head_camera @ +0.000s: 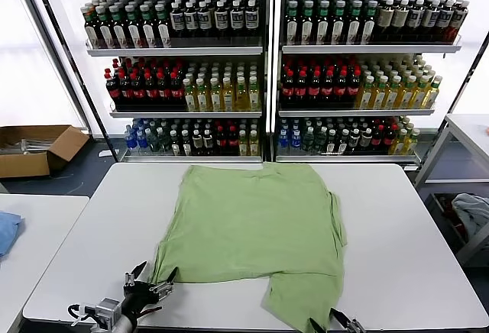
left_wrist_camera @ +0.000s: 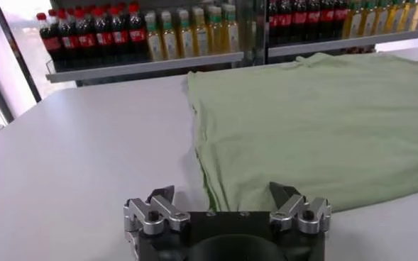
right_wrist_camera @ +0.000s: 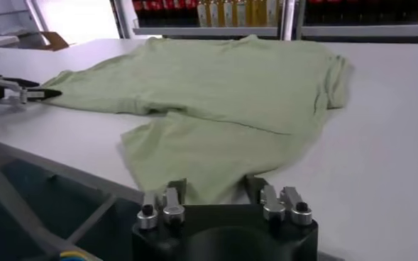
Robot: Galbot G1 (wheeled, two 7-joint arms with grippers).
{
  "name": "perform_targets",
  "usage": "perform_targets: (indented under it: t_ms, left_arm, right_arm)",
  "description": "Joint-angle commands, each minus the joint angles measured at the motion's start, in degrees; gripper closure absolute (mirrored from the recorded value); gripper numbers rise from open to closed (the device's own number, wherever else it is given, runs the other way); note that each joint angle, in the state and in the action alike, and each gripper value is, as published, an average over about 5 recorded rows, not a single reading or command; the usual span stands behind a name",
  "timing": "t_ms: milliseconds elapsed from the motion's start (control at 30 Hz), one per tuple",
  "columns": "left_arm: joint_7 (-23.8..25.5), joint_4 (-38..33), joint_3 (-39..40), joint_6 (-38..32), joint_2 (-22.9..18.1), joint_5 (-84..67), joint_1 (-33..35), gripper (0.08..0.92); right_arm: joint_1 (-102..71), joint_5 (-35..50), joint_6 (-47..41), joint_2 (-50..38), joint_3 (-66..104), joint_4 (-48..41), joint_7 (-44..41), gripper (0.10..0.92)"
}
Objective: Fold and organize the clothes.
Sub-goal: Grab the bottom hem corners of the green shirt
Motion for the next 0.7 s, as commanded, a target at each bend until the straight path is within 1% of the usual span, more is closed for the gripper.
perform_targets:
  t_ms: [33, 233, 400, 500, 633, 700]
  left_arm:
    - [-0.33, 0.76, 0.69, 0.30, -0.60, 0.23, 0.45, 0.315]
    - [-0.23, -0.61, 1.26, 0.03, -1.24, 0.65, 1.47, 0.489]
    - [-0.09, -1.97, 1.00, -0.22, -1.32, 0.66, 1.84, 0.636]
    - [0.01, -3.10, 0.91, -0.20, -1.44, 0.64, 2.18, 0.723]
    - [0.05, -5.10, 0.56, -0.20, -1.70, 0.73, 3.04, 0.840]
    - [-0.05, -6.32, 0.22, -0.01, -1.84, 0.90, 3.67, 0.884]
  right_arm:
    - [0.44, -0.35, 0.38, 0.68, -1.56, -1.22, -0.83, 0.579]
    - [0.80, -0.21, 1.70, 1.81, -1.77, -2.01, -1.24, 0.752]
    - [1.16, 1.68, 5.14, 3.60, -1.73, -1.95, -2.26, 0.888]
    - [0.54, 3.29, 7.73, 4.43, -1.40, -0.41, -3.59, 0.919]
    - [-1.74, 6.05, 9.88, 4.70, -0.03, 2.28, -5.29, 0.919]
    - [-3.29, 7.15, 10.48, 4.47, 0.87, 3.67, -5.59, 0.919]
